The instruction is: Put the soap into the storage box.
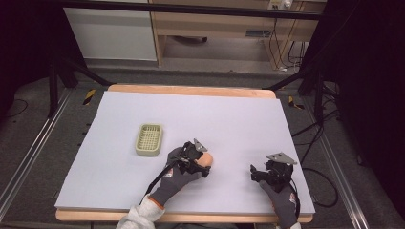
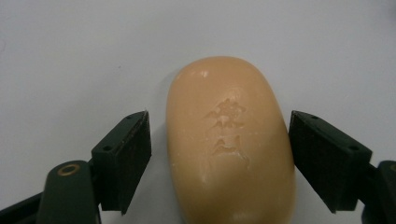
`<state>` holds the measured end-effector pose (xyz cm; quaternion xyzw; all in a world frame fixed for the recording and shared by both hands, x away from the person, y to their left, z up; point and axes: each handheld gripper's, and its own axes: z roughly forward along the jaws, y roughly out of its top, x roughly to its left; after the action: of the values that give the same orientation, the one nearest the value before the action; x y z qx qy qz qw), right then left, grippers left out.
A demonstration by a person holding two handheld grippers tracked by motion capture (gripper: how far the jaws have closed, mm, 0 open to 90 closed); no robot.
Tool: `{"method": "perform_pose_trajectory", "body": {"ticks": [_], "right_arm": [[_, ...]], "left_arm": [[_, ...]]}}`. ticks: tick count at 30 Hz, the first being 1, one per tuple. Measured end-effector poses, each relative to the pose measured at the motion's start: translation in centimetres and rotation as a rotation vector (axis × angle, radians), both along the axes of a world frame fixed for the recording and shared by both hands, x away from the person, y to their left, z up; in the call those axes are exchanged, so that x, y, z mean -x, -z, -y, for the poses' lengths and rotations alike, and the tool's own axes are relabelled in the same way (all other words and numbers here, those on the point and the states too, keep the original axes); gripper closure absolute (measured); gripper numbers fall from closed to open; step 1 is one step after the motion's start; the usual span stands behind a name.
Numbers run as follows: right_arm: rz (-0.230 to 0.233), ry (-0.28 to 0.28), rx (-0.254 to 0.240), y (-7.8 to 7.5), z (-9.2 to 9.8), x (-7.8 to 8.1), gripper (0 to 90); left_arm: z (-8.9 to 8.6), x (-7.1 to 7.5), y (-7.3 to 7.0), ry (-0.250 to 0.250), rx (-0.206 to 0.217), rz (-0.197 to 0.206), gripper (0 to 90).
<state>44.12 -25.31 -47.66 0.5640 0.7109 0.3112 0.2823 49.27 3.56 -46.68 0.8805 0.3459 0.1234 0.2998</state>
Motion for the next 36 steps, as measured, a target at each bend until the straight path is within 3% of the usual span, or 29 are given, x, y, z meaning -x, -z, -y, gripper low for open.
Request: {"method": "perform_pose_trajectory", "body": {"ticks": [25,36], "right_arm": [[-0.002,-0.01,0.009,0.14,-0.1,-0.14,6.5],[-0.003,-0.004,0.001,0.07,-0.08,-0.09,6.4]], "left_arm": [[0.29,0.45,0.4,-0.018,0.003,0.004,30.6],[-0.26,0.65,-0.38,-0.005,0.015,0.001,31.3]]}}
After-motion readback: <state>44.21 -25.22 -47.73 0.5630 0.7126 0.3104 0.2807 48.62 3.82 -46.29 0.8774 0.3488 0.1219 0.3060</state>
